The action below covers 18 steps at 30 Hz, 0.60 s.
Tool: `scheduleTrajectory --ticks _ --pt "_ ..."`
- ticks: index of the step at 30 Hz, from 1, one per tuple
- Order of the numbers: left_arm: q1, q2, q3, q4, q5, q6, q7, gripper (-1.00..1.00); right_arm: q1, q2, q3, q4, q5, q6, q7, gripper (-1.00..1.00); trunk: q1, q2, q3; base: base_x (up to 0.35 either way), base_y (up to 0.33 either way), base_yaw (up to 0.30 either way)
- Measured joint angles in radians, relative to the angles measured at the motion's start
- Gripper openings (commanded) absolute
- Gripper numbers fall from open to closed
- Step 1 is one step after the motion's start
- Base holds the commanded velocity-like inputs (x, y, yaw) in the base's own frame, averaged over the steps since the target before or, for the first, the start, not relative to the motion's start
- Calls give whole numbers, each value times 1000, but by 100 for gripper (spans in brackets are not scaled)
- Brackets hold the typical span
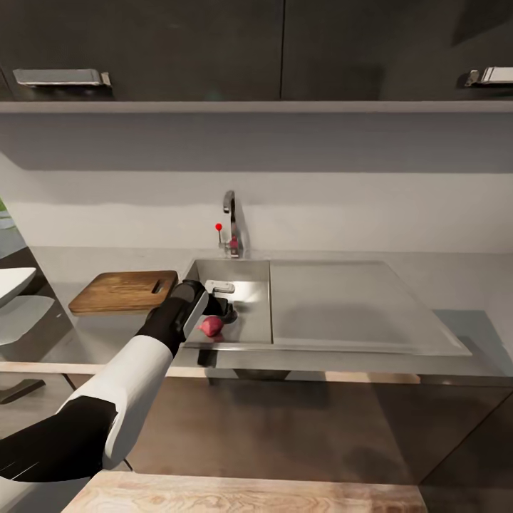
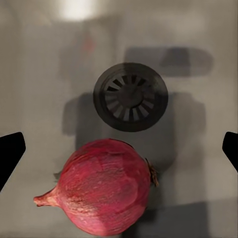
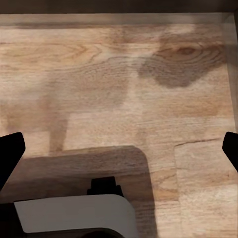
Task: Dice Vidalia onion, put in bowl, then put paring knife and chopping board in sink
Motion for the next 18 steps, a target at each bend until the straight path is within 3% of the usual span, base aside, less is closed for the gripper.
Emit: scheduleTrajectory --ticks 18 --pt "0 2 2 19 0 -2 0 100 0 0 0 0 0 1 -1 100 0 0 -16 0 0 0"
